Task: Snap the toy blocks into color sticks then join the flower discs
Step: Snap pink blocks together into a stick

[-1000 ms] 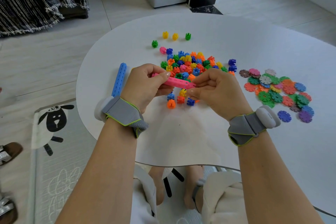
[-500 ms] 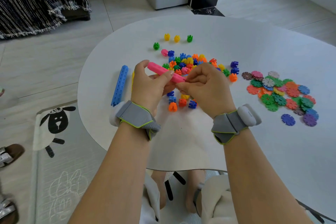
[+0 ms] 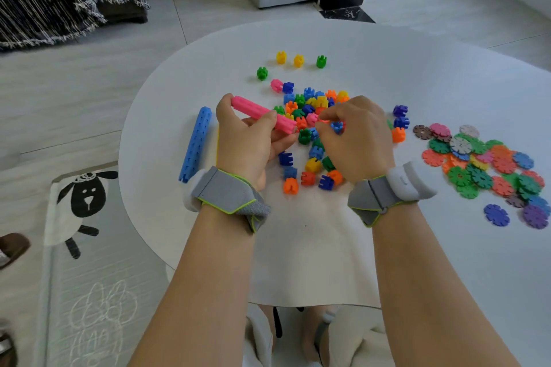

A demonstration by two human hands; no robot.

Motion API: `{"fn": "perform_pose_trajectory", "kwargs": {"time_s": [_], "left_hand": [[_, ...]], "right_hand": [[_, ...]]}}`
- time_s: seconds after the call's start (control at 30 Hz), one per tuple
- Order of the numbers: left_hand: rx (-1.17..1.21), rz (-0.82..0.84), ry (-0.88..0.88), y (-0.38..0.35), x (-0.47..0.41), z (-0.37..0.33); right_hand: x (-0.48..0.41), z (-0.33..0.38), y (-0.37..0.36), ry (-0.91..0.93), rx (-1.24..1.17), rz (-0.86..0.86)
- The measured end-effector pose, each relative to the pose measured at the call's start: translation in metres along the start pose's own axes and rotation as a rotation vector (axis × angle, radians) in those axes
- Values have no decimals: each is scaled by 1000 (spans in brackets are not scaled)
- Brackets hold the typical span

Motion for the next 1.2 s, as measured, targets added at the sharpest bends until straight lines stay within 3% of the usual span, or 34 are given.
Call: {"fn": "perform_pose_trajectory", "kwargs": {"time_s": [0.2,0.6,0.77,0.97,1.2], "left_hand": [[2,16,-31,0,-5,-1],[-14,49,-29,2,-9,-1],[-16,12,-40,8,-12,-1],[-24,-35,-71,12,-15,-3],[-3,-59,-64,11,-11,-3]], "right_hand": [[-11,-8,-16,-176,182,40],[-17,-15,-22,-418,215,12],[-18,-9,-13,-334,30,-28],[4,25,-13,-174,-373,119],[11,27,-15,-130,-412,156]]}}
Point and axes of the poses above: each hand's wrist, its own x-axis away from the middle knuckle, its own y-axis out of the back of the hand, z = x × y, the point moved 9 cm from there along -x, towards the middle knuckle, and after that the axes turned 2 degrees about -x, right-handed, at the moved point
